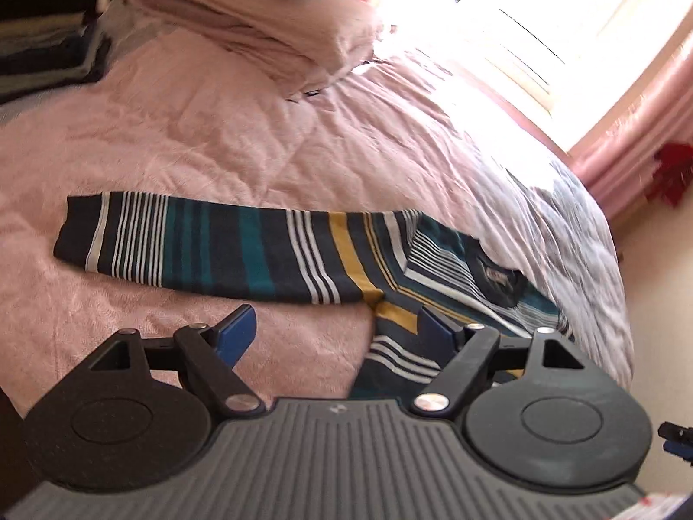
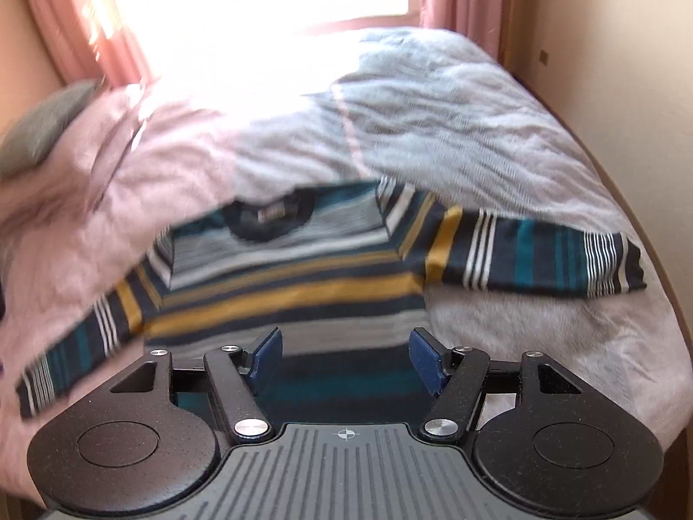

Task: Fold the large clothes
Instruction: 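Move both grippers down toward the sweater's sleeves, then grasp a sleeve cuff with the left gripper and fold it across the body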

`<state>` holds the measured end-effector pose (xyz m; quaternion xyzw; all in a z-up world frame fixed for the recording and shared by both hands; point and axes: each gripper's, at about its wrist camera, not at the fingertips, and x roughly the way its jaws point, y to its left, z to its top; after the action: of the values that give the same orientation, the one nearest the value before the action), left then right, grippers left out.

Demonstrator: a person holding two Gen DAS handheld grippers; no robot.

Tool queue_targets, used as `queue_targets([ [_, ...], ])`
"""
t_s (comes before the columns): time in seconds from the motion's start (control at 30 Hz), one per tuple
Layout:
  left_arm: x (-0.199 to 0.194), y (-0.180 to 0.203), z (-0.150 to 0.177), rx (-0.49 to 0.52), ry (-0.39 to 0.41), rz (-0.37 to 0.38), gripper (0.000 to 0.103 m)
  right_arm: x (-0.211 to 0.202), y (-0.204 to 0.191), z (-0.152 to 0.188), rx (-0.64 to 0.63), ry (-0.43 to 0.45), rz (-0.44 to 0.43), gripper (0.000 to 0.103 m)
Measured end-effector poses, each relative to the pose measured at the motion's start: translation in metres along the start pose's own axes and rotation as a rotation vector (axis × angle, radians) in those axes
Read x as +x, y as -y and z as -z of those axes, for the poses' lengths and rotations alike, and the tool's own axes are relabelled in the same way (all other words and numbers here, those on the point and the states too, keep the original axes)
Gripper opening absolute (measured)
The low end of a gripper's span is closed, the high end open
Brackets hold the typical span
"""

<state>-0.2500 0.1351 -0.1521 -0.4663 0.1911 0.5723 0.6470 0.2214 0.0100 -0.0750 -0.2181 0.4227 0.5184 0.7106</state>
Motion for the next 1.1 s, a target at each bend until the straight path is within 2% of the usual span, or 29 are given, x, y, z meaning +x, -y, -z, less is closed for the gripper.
queue_targets([
  [0.13,0.042,-0.059,-0.016,-0.16,0.019,-0.044,0.078,0.005,-0.004,-0.045,0.104,0.114,-0.014,0.062],
  [0.27,0.08,-0.109,-0.013,-0.311,0.043,-0.087,0.078,0.02,-0.012,-0.071,0.16,0.144,-0.01,0.062],
  [0.5,0.131,-0.184,0.004,-0.567,0.086,-0.21,0.077,0.073,-0.04,-0.063,0.099,0.018,0.053,0.062],
  [0.63,0.152,-0.212,0.014,-0.69,0.109,-0.218,0.076,0.091,-0.05,-0.049,0.065,-0.034,0.053,0.062],
  [0.7,0.158,-0.215,0.013,-0.695,0.137,-0.227,0.074,0.096,-0.049,-0.044,0.055,-0.049,0.057,0.062],
  [0.77,0.162,-0.213,0.008,-0.663,0.159,-0.245,0.052,0.097,-0.045,-0.041,0.052,-0.057,0.063,0.062],
  [0.8,0.163,-0.211,0.004,-0.642,0.152,-0.268,0.031,0.097,-0.041,-0.04,0.054,-0.059,0.065,0.062],
  [0.83,0.163,-0.208,0.0,-0.626,0.152,-0.276,0.016,0.096,-0.036,-0.038,0.059,-0.059,0.068,0.062],
  [0.9,0.154,-0.197,-0.007,-0.592,0.183,-0.267,0.011,0.092,-0.022,-0.036,0.078,-0.055,0.076,0.062],
  [0.97,0.138,-0.168,-0.02,-0.493,0.238,-0.259,0.01,0.089,-0.005,-0.034,0.111,-0.05,0.08,0.062],
  [1.03,0.121,-0.13,-0.032,-0.373,0.286,-0.235,0.01,0.087,0.016,-0.033,0.152,-0.053,0.083,0.062],
  [1.1,0.101,-0.074,-0.042,-0.223,0.344,-0.17,0.009,0.086,0.036,-0.033,0.189,-0.056,0.078,0.062],
])
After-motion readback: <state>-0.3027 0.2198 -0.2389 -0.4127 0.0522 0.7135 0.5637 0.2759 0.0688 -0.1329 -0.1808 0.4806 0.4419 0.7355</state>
